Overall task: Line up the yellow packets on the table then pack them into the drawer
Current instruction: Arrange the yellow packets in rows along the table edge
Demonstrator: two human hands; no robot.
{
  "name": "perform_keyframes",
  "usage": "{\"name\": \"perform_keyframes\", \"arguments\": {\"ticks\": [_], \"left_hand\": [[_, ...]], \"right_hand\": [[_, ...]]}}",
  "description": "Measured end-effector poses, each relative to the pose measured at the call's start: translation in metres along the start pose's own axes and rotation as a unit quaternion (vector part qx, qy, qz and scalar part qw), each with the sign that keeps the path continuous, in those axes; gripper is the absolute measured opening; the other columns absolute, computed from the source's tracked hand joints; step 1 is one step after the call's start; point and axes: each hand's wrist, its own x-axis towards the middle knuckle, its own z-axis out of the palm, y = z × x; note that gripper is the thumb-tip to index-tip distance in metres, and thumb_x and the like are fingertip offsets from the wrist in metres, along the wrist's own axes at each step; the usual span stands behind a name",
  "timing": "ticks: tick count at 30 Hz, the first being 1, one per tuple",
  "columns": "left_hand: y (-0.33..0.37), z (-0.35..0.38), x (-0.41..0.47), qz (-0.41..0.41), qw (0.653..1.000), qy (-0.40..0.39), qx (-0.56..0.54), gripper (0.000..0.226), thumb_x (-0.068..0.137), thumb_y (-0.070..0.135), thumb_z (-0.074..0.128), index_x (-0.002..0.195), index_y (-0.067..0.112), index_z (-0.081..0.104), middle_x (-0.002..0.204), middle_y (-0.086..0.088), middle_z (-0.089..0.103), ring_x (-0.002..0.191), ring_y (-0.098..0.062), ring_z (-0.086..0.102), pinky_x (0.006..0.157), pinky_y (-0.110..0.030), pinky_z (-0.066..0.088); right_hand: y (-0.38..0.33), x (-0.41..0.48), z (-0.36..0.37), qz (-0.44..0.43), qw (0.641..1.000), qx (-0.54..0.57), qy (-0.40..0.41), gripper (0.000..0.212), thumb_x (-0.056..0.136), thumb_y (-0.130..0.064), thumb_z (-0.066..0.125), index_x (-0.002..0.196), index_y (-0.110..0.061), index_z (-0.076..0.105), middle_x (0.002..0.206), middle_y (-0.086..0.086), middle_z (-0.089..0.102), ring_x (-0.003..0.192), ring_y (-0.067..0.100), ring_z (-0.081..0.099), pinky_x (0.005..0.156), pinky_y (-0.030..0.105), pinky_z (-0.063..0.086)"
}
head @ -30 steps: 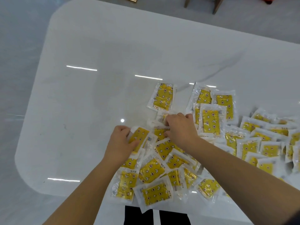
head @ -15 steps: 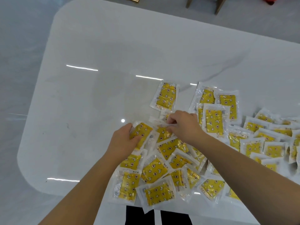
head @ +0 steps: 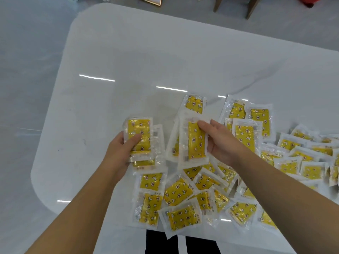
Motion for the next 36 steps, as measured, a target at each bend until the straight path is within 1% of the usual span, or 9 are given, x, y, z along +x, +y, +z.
{"name": "perform_keyframes", "arguments": {"ticks": [4, 8, 12, 19, 22, 27, 30, 32, 36], "left_hand": [[0.004, 0.018, -0.010, -0.019, 0.997, -0.053, -0.042, 0.028, 0.094, 0.017, 0.057, 0.121, 0.013, 0.060, 0.109, -0.011, 0.072, 0.097, -0.028, 0.070, 0.072, -0.038, 0.058], [0.005, 0.028, -0.019, -0.015, 0.998, -0.063, -0.010, 0.026, 0.092, 0.014, 0.059, 0.118, 0.012, 0.062, 0.106, -0.011, 0.072, 0.092, -0.027, 0.071, 0.072, -0.039, 0.058], [0.006, 0.028, -0.021, 0.004, 0.999, -0.035, -0.006, 0.025, 0.092, 0.015, 0.061, 0.117, 0.013, 0.063, 0.105, -0.009, 0.073, 0.092, -0.026, 0.071, 0.074, -0.039, 0.058], [0.017, 0.020, 0.002, 0.030, 0.999, -0.018, 0.013, 0.020, 0.093, 0.018, 0.061, 0.113, 0.019, 0.064, 0.104, -0.004, 0.073, 0.094, -0.024, 0.071, 0.082, -0.044, 0.057], [0.033, 0.017, 0.026, 0.044, 0.998, 0.019, 0.045, 0.014, 0.093, 0.018, 0.062, 0.105, 0.024, 0.066, 0.101, -0.002, 0.073, 0.092, -0.022, 0.071, 0.081, -0.043, 0.058], [0.093, 0.014, 0.085, 0.098, 0.984, 0.085, 0.121, 0.011, 0.089, 0.015, 0.066, 0.096, 0.022, 0.063, 0.097, 0.000, 0.070, 0.084, -0.016, 0.069, 0.067, -0.029, 0.056], [0.140, 0.014, 0.136, 0.137, 0.972, 0.106, 0.157, 0.018, 0.087, 0.016, 0.067, 0.103, 0.018, 0.060, 0.105, -0.004, 0.066, 0.088, -0.019, 0.066, 0.077, -0.035, 0.057], [0.169, 0.016, 0.169, 0.158, 0.965, 0.106, 0.180, 0.022, 0.087, 0.018, 0.066, 0.107, 0.016, 0.057, 0.108, -0.006, 0.064, 0.094, -0.023, 0.065, 0.083, -0.039, 0.056], [0.210, 0.031, 0.221, 0.197, 0.944, 0.082, 0.250, 0.021, 0.089, 0.020, 0.062, 0.107, 0.016, 0.050, 0.104, -0.002, 0.056, 0.088, -0.018, 0.056, 0.073, -0.029, 0.048]], "right_hand": [[0.013, -0.001, 0.010, 0.056, 0.989, 0.124, -0.048, 0.045, 0.083, -0.029, 0.059, 0.122, -0.007, 0.061, 0.112, 0.014, 0.070, 0.097, 0.024, 0.070, 0.083, 0.042, 0.058], [0.018, -0.004, 0.014, 0.077, 0.991, 0.081, -0.079, 0.037, 0.079, -0.013, 0.064, 0.115, -0.009, 0.063, 0.107, 0.013, 0.071, 0.091, 0.023, 0.071, 0.074, 0.039, 0.060], [0.015, -0.001, 0.013, 0.082, 0.995, 0.040, -0.032, 0.046, 0.076, -0.008, 0.068, 0.122, -0.006, 0.060, 0.112, 0.017, 0.070, 0.092, 0.028, 0.071, 0.074, 0.042, 0.060], [0.002, 0.027, 0.031, 0.064, 0.994, 0.065, 0.051, 0.032, 0.086, 0.001, 0.063, 0.116, -0.008, 0.061, 0.105, 0.017, 0.072, 0.087, 0.029, 0.072, 0.070, 0.045, 0.060], [-0.010, 0.050, 0.045, 0.043, 0.990, 0.098, 0.096, 0.030, 0.086, 0.002, 0.063, 0.115, -0.009, 0.060, 0.104, 0.017, 0.072, 0.089, 0.032, 0.072, 0.069, 0.049, 0.060], [-0.056, 0.098, 0.063, -0.020, 0.980, 0.103, 0.169, 0.020, 0.087, 0.000, 0.066, 0.103, -0.008, 0.057, 0.102, 0.016, 0.070, 0.084, 0.028, 0.072, 0.072, 0.048, 0.059], [-0.091, 0.136, 0.076, -0.062, 0.972, 0.116, 0.195, 0.017, 0.087, 0.001, 0.065, 0.096, -0.009, 0.055, 0.108, 0.018, 0.068, 0.090, 0.029, 0.069, 0.084, 0.052, 0.055], [-0.110, 0.162, 0.085, -0.082, 0.968, 0.118, 0.207, 0.017, 0.087, 0.001, 0.066, 0.093, -0.010, 0.054, 0.106, 0.018, 0.067, 0.087, 0.028, 0.069, 0.083, 0.051, 0.056], [-0.140, 0.205, 0.096, -0.109, 0.956, 0.092, 0.257, 0.018, 0.085, -0.002, 0.069, 0.088, -0.012, 0.054, 0.098, 0.012, 0.067, 0.086, 0.028, 0.069, 0.078, 0.048, 0.058]]}}
